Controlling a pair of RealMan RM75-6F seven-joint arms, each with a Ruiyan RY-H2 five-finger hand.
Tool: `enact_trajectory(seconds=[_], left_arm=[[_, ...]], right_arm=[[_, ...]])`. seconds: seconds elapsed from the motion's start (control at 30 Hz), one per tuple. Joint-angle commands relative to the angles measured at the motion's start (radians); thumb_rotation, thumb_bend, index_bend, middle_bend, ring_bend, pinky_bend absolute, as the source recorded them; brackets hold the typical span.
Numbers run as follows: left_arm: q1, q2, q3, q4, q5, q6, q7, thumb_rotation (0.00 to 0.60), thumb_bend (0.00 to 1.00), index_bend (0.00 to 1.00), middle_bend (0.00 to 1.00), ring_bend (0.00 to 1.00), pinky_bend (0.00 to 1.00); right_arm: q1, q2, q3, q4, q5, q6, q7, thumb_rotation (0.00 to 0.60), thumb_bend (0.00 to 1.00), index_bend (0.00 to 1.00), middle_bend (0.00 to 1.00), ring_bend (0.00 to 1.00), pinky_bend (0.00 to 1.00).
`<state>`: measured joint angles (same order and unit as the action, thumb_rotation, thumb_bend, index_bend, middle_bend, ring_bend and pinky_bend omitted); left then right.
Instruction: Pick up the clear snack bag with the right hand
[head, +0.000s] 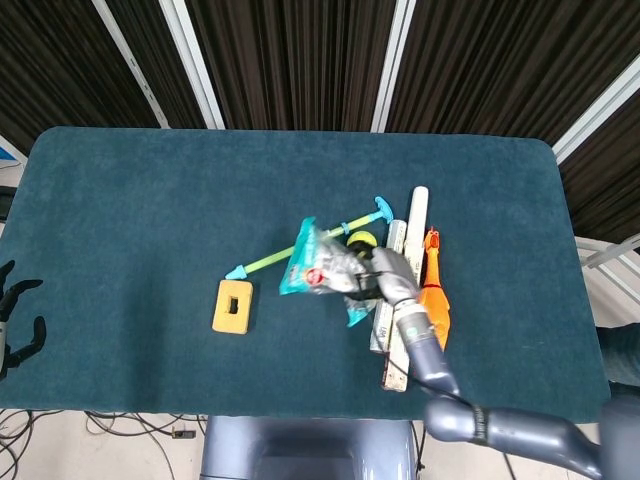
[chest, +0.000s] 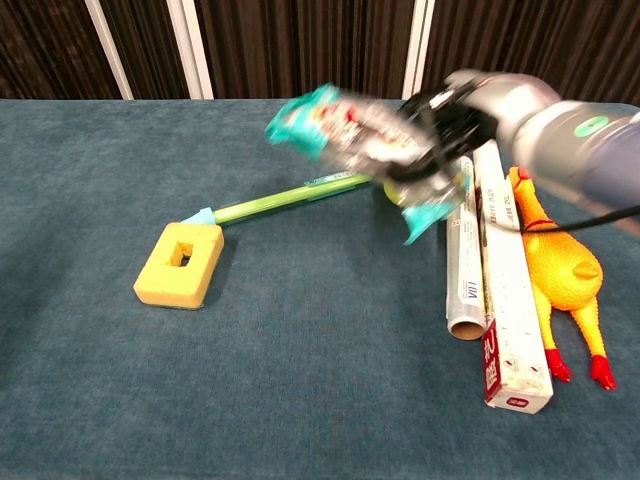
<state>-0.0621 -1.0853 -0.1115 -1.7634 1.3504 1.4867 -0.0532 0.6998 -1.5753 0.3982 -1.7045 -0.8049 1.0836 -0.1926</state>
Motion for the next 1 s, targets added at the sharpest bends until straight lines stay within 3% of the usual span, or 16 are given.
enact_trajectory(seconds=[0.03,0.23,0.4,0.63,1.0], left_arm=[[0.001,-0.001,0.0,-0.001,-0.001,0.001,0.001,0.6,0.51,0.23,0.0,0.0,0.0],[0.003,-0.009,0.002,-0.002,0.003,0.007,0.012,0.6,0.51,0.23,0.0,0.0,0.0],[0.005,-0.012,0.0,-0.001,0.004,0.013,0.015,0.6,0.51,0.23,0.0,0.0,0.0],[0.005,-0.011,-0.001,-0.002,0.004,0.014,0.015,0.6,0.51,0.23,0.0,0.0,0.0],[0.005,-0.011,-0.003,0.0,0.003,0.013,0.012,0.6,0.51,0.23,0.0,0.0,0.0]], right_arm=[[-0.135,0.21,0.063,-0.158,-0.084,-0.024,0.215,0.6,0.53,0.69,0.66,0.64,0.3],[-0.322,0.423,0.134,-0.249,-0.267,-0.032,0.614,0.6,0.51,0.69,0.66,0.64,0.3],[-0.408,0.506,0.118,-0.232,-0.436,0.012,0.804,0.6,0.51,0.69,0.66,0.64,0.3],[-0.443,0.547,0.095,-0.225,-0.528,0.074,0.92,0.6,0.51,0.69,0.65,0.63,0.29],[-0.417,0.556,0.062,-0.225,-0.54,0.09,0.933,0.6,0.51,0.69,0.65,0.63,0.29]])
